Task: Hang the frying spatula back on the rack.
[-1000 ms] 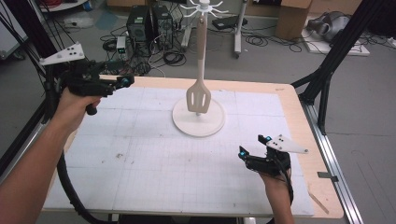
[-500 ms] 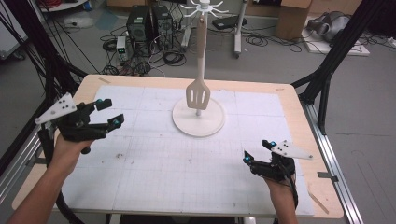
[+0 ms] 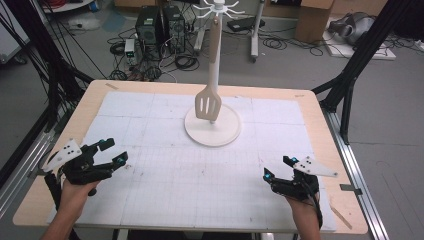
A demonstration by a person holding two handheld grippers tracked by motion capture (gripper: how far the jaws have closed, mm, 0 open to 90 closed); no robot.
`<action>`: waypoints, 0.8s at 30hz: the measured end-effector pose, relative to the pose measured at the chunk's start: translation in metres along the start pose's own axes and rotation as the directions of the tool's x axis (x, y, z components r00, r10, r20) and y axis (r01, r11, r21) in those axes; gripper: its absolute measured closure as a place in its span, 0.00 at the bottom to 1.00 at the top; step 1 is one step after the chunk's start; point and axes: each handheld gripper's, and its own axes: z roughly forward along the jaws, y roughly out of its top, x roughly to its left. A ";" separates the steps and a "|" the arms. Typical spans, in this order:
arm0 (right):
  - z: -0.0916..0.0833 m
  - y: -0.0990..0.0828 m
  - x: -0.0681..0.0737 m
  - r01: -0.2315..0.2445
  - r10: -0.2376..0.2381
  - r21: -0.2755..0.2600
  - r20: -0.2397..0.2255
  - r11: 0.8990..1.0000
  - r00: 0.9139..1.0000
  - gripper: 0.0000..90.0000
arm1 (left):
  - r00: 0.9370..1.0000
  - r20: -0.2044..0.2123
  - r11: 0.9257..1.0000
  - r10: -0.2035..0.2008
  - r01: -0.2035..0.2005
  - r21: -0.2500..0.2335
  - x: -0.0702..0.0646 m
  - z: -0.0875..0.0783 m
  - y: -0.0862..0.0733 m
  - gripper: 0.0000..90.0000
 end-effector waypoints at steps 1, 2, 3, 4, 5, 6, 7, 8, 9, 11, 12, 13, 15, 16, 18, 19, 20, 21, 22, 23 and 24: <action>-0.001 -0.001 0.001 -0.010 0.010 0.002 -0.001 1.000 1.000 0.19 | 1.000 0.001 1.000 0.000 0.000 0.002 0.000 0.000 -0.002 0.27; -0.002 -0.002 0.002 -0.010 0.010 -0.001 0.005 1.000 1.000 0.19 | 1.000 0.003 1.000 0.002 -0.002 0.007 -0.001 -0.001 -0.003 0.27; -0.002 -0.003 0.003 -0.014 0.014 -0.004 0.008 1.000 1.000 0.19 | 1.000 0.006 1.000 0.006 -0.006 0.007 -0.001 -0.001 -0.003 0.27; -0.004 -0.003 0.004 -0.016 0.016 -0.005 0.009 1.000 1.000 0.19 | 1.000 0.007 1.000 0.005 -0.006 0.003 -0.002 -0.002 -0.004 0.27; -0.004 -0.003 0.005 -0.015 0.015 -0.007 0.010 1.000 1.000 0.19 | 1.000 0.010 1.000 0.001 -0.001 -0.002 -0.003 -0.003 -0.004 0.28; -0.005 -0.003 0.006 -0.011 0.011 -0.009 0.011 1.000 1.000 0.19 | 1.000 0.009 1.000 -0.003 0.004 -0.008 -0.003 -0.003 -0.005 0.28; -0.005 -0.003 0.006 -0.009 0.009 -0.011 0.016 1.000 1.000 0.19 | 1.000 0.012 1.000 -0.005 0.005 -0.006 -0.004 -0.003 -0.006 0.28; -0.006 -0.003 0.007 -0.009 0.009 -0.013 0.021 1.000 1.000 0.19 | 1.000 0.014 1.000 -0.004 0.004 -0.002 -0.003 -0.004 -0.006 0.28; -0.006 -0.002 0.007 -0.014 0.015 -0.013 0.021 1.000 1.000 0.19 | 1.000 0.016 1.000 -0.009 0.009 -0.003 -0.004 -0.004 -0.007 0.28; -0.007 -0.002 0.007 -0.014 0.014 -0.016 0.031 1.000 0.999 0.19 | 1.000 0.017 1.000 -0.011 0.011 -0.004 -0.005 -0.005 -0.009 0.28; -0.007 -0.002 0.007 -0.014 0.015 -0.019 0.033 1.000 0.999 0.19 | 1.000 0.019 1.000 -0.008 0.008 0.001 -0.005 -0.006 -0.009 0.28; -0.007 -0.002 0.007 -0.015 0.016 -0.021 0.036 1.000 0.999 0.19 | 1.000 0.018 1.000 -0.014 0.014 -0.003 -0.006 -0.007 -0.010 0.28; -0.007 -0.002 0.007 -0.017 0.018 -0.023 0.040 1.000 0.999 0.19 | 1.000 0.019 1.000 -0.015 0.015 -0.004 -0.006 -0.008 -0.011 0.28; -0.007 -0.002 0.007 -0.018 0.019 -0.023 0.042 1.000 0.999 0.19 | 1.000 0.019 1.000 -0.018 0.018 -0.007 -0.006 -0.008 -0.012 0.28; -0.007 -0.002 0.007 -0.013 0.014 -0.022 0.041 1.000 0.999 0.19 | 1.000 0.018 1.000 -0.022 0.022 -0.009 -0.006 -0.008 -0.013 0.27; -0.006 -0.002 0.007 -0.013 0.014 -0.022 0.041 1.000 0.999 0.19 | 1.000 0.017 1.000 -0.025 0.025 -0.010 -0.006 -0.008 -0.013 0.27; -0.006 -0.002 0.007 -0.012 0.013 -0.020 0.041 1.000 0.999 0.19 | 1.000 0.015 1.000 -0.022 0.022 -0.008 -0.006 -0.008 -0.013 0.27; -0.006 -0.002 0.008 -0.012 0.013 -0.019 0.041 1.000 0.999 0.19 | 1.000 0.015 1.000 -0.025 0.025 -0.007 -0.006 -0.008 -0.014 0.27; -0.006 -0.002 0.008 -0.015 0.015 -0.018 0.040 1.000 0.999 0.19 | 1.000 0.013 1.000 -0.028 0.029 -0.008 -0.006 -0.007 -0.014 0.27; -0.006 -0.001 0.008 -0.015 0.016 -0.021 0.041 1.000 0.999 0.19 | 1.000 0.012 1.000 -0.026 0.026 -0.005 -0.006 -0.007 -0.014 0.27; -0.007 -0.001 0.008 -0.015 0.016 -0.023 0.039 1.000 0.999 0.19 | 1.000 0.012 1.000 -0.026 0.026 -0.004 -0.005 -0.007 -0.014 0.27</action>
